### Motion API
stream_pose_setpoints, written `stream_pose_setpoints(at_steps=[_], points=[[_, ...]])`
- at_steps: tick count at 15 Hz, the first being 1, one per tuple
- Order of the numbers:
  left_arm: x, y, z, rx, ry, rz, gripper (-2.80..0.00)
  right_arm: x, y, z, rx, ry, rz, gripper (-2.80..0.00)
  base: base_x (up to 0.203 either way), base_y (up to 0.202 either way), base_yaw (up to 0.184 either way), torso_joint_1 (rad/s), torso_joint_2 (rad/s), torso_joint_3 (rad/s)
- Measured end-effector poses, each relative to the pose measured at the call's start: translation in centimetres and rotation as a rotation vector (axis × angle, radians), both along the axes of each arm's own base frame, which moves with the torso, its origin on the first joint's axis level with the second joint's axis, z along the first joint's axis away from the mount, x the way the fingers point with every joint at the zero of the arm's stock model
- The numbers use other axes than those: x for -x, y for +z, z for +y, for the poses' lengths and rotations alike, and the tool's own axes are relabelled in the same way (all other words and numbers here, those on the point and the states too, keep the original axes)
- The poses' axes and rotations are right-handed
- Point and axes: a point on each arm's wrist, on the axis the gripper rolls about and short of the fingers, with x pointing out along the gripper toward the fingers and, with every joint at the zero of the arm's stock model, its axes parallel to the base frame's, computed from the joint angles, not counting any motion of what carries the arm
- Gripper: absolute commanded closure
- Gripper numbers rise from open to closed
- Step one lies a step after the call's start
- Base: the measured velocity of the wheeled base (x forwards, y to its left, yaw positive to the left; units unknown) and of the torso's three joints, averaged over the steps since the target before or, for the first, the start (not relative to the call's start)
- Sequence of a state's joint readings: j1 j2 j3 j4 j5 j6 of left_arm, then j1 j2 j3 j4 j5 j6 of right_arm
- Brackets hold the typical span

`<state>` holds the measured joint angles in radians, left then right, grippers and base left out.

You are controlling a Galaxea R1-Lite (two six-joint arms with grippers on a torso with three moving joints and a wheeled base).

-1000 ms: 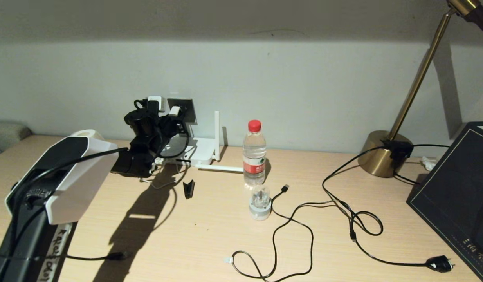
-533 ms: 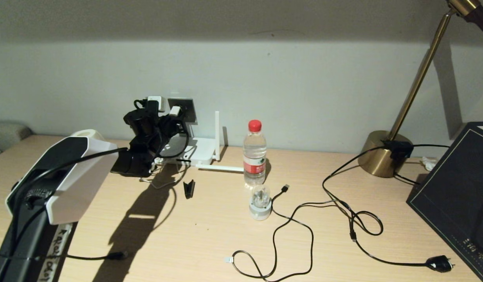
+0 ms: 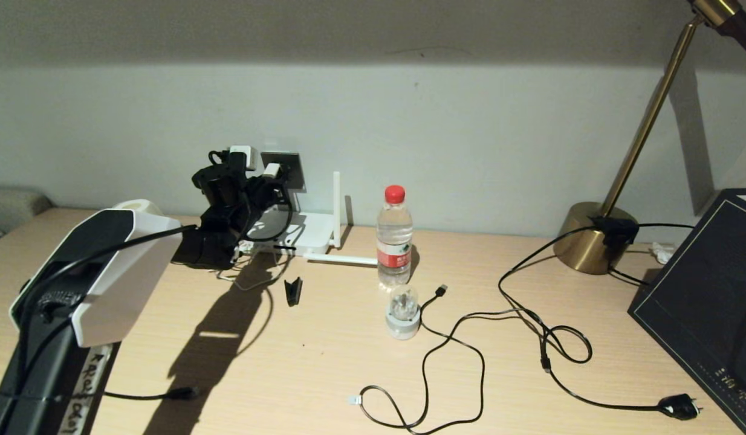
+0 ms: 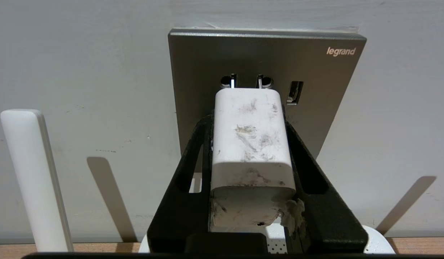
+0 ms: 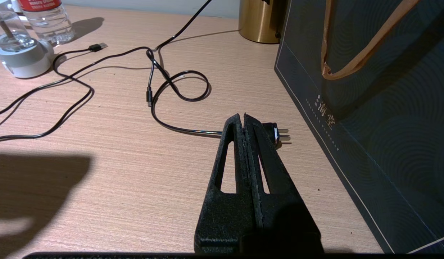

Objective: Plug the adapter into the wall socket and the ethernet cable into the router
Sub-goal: Plug plug into socket

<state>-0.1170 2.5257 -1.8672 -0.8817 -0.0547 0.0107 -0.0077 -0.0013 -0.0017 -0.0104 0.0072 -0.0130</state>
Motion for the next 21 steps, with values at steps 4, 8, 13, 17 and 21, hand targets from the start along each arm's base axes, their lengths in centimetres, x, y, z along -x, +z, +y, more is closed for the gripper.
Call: stream_pose_setpoints(at_steps=[4,8,13,17,21], points=[[0.0,0.2,-0.1,0.001,-0.002,-0.007,0.0,0.0,0.0,0.0,0.0,0.0,0.0,0.0,0.0,0.0,0.0,0.0,0.0,0.0],[0.1,0.2,-0.7,0.001,-0.011,-0.005,0.0,0.0,0.0,0.0,0.0,0.0,0.0,0.0,0.0,0.0,0.0,0.0,0.0,0.0],[0.2,0.3,-1.1,0.002,-0.018,-0.01,0.0,0.0,0.0,0.0,0.0,0.0,0.0,0.0,0.0,0.0,0.0,0.0,0.0,0.0],[0.3,0.2,-1.2,0.002,-0.017,-0.012,0.0,0.0,0.0,0.0,0.0,0.0,0.0,0.0,0.0,0.0,0.0,0.0,0.0,0.0],[0.4,0.0,-1.2,0.002,-0.017,-0.015,0.0,0.0,0.0,0.0,0.0,0.0,0.0,0.0,0.0,0.0,0.0,0.0,0.0,0.0]])
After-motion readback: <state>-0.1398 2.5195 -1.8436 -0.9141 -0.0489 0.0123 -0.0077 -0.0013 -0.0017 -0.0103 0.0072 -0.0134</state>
